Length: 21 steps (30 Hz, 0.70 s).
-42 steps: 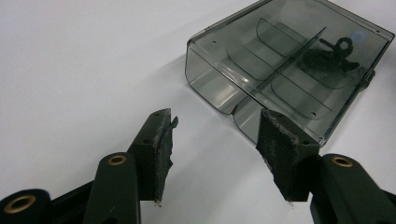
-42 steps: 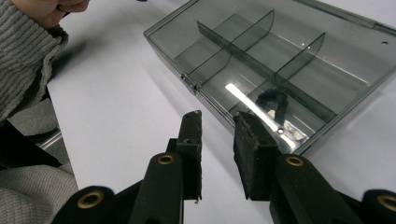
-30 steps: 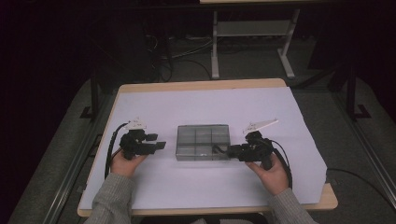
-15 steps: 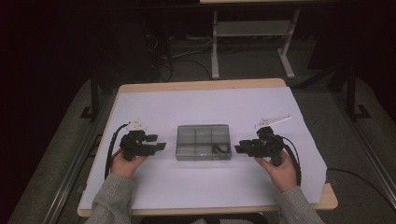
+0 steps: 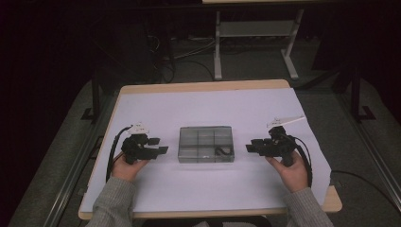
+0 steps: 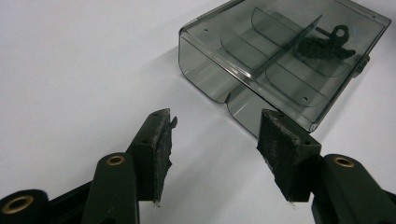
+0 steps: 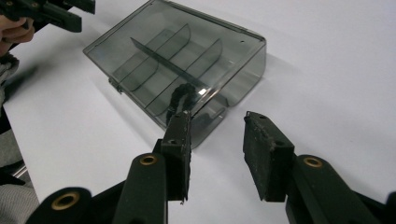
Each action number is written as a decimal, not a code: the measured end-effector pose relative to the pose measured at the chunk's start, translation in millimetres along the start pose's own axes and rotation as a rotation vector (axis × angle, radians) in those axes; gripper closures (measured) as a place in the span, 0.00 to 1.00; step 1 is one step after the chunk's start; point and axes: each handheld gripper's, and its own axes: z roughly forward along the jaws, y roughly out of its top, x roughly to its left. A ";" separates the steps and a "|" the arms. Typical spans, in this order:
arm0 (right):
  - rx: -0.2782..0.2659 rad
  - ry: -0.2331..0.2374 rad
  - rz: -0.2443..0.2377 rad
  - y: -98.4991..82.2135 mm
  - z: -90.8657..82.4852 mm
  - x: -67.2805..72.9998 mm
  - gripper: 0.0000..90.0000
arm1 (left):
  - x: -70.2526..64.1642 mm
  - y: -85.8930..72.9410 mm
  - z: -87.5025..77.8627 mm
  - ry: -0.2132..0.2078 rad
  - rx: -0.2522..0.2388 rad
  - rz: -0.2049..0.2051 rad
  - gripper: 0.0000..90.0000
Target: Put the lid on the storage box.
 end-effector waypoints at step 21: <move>0.001 -0.049 0.048 -7.3 -5.8 -23.9 0.59 | -1.7 -2.8 -0.2 -0.008 0.009 0.011 0.48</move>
